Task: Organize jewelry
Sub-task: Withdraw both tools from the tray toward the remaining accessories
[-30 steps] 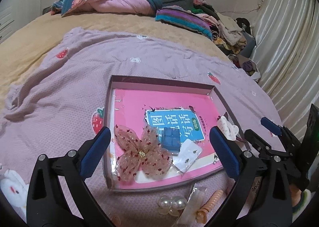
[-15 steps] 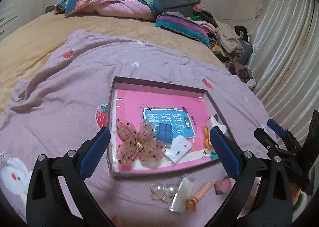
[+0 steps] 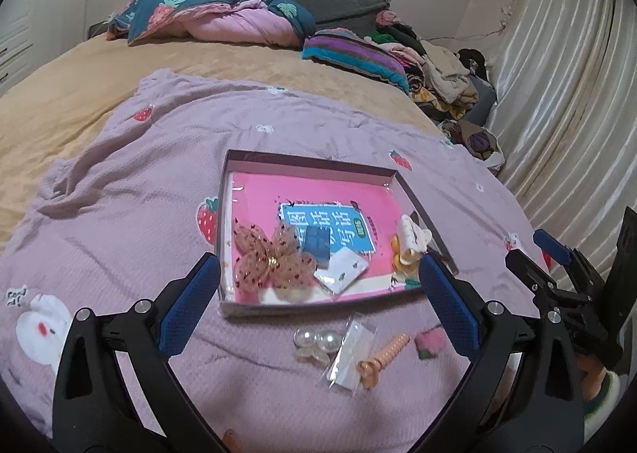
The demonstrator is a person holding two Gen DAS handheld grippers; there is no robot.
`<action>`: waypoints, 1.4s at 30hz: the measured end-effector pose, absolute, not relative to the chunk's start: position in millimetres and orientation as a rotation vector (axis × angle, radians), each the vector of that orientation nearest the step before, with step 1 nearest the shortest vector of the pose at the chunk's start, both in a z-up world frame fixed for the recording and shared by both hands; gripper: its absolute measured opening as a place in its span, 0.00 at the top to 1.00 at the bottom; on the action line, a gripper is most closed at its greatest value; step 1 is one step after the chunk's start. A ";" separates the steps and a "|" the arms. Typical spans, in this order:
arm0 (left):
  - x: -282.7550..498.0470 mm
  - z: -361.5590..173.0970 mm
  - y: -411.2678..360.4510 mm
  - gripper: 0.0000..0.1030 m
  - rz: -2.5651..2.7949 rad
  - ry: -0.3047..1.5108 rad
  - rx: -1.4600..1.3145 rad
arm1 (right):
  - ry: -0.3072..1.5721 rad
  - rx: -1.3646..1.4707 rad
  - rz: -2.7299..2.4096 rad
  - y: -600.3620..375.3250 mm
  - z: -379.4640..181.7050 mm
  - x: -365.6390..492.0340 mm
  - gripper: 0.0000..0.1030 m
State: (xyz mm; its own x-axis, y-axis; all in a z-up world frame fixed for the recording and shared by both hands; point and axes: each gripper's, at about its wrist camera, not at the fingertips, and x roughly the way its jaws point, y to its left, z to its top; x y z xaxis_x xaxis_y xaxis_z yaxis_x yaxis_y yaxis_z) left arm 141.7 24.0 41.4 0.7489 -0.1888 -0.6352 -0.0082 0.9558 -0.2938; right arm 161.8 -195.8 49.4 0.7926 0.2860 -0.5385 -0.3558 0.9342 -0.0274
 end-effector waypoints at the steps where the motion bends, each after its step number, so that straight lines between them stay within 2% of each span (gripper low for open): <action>1: 139.8 40.8 23.4 0.09 -0.099 0.722 -0.287 | 0.562 -0.127 0.345 -197.1 48.6 159.7 0.07; 14: 121.2 21.6 21.6 0.10 -0.094 0.769 -0.267 | 0.599 -0.128 0.353 -203.7 42.2 141.2 0.06; 36: 106.5 -37.4 -6.8 0.10 -0.121 0.901 -0.144 | 0.770 -0.183 0.359 -209.1 -15.4 120.0 0.06; 40: 107.7 -44.0 -9.3 0.16 -0.138 0.916 -0.132 | 0.790 -0.204 0.371 -205.1 -24.9 119.5 0.06; 42: 109.3 -48.7 -8.3 0.22 -0.145 0.926 -0.138 | 0.793 -0.219 0.369 -202.3 -28.4 120.7 0.06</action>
